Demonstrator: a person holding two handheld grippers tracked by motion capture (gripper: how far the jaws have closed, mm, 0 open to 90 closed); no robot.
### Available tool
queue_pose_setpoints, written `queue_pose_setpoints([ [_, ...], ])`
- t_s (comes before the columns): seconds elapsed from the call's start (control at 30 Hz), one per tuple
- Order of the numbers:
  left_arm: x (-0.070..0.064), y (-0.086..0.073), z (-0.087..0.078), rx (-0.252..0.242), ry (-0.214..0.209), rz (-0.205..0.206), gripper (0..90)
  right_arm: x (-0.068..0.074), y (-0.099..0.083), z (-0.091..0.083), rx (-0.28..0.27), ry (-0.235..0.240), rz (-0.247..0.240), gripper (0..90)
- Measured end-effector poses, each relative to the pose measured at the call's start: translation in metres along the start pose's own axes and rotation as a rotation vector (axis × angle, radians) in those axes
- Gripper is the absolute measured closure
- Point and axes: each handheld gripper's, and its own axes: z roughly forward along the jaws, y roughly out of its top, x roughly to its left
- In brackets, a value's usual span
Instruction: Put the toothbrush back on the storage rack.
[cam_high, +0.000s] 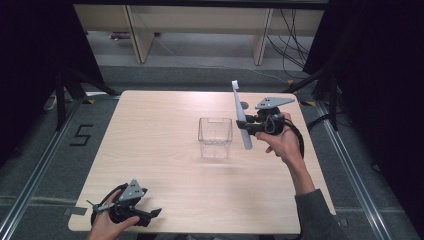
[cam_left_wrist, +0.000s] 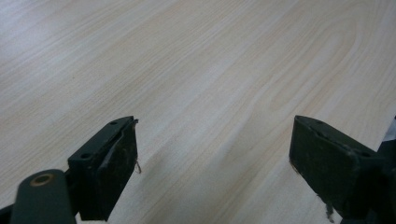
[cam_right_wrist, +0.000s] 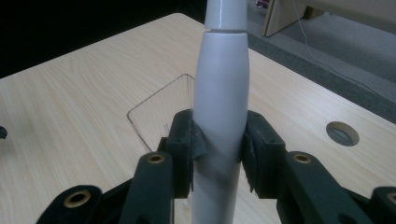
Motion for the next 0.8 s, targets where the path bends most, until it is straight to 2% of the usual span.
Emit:
queue_pose_setpoints([
  [0.03,0.002,0.0,-0.001,0.015,0.009,0.017,15.0,-0.001,0.002,0.001,-0.004,-0.006,-0.01,66.9],
  [0.07,0.002,0.0,-0.001,0.017,0.007,0.02,15.0,0.0,0.005,0.003,0.001,-0.005,0.004,66.9],
  [0.17,0.001,0.0,-0.001,0.016,0.007,0.021,15.0,0.0,0.007,0.005,-0.006,-0.006,0.01,67.0],
  [0.2,0.0,0.0,0.0,0.0,-0.001,0.003,15.0,0.0,0.008,0.007,-0.016,-0.006,0.001,66.9],
  [0.27,0.0,0.0,0.0,0.0,-0.001,0.0,15.0,0.001,0.012,0.009,-0.005,0.005,0.0,66.9],
  [0.3,0.002,0.0,-0.001,0.02,0.007,0.022,14.9,0.004,0.016,0.011,-0.002,0.016,0.005,66.9],
  [0.43,0.001,0.0,-0.001,0.012,0.006,0.01,15.0,0.008,0.025,0.017,-0.01,0.02,-0.008,66.9],
  [0.47,0.001,0.0,-0.001,0.009,-0.001,0.01,15.0,0.01,0.03,0.019,-0.012,0.017,-0.03,67.0],
  [0.63,0.0,0.0,0.0,0.001,-0.004,0.0,15.0,0.015,0.04,0.027,-0.01,0.039,-0.033,66.9],
  [0.7,0.001,0.0,-0.001,0.018,0.005,0.02,15.0,0.016,0.043,0.032,-0.004,0.036,-0.038,67.0],
  [0.73,0.001,0.0,-0.001,0.016,0.004,0.02,15.0,0.017,0.045,0.034,0.003,0.04,-0.023,66.9],
  [0.77,0.001,0.0,-0.001,0.014,0.002,0.02,15.0,0.016,0.046,0.037,-0.005,0.037,-0.043,67.0],
  [0.8,0.0,0.0,-0.001,0.009,-0.002,0.014,15.0,0.017,0.046,0.039,-0.001,0.035,-0.028,66.9],
])
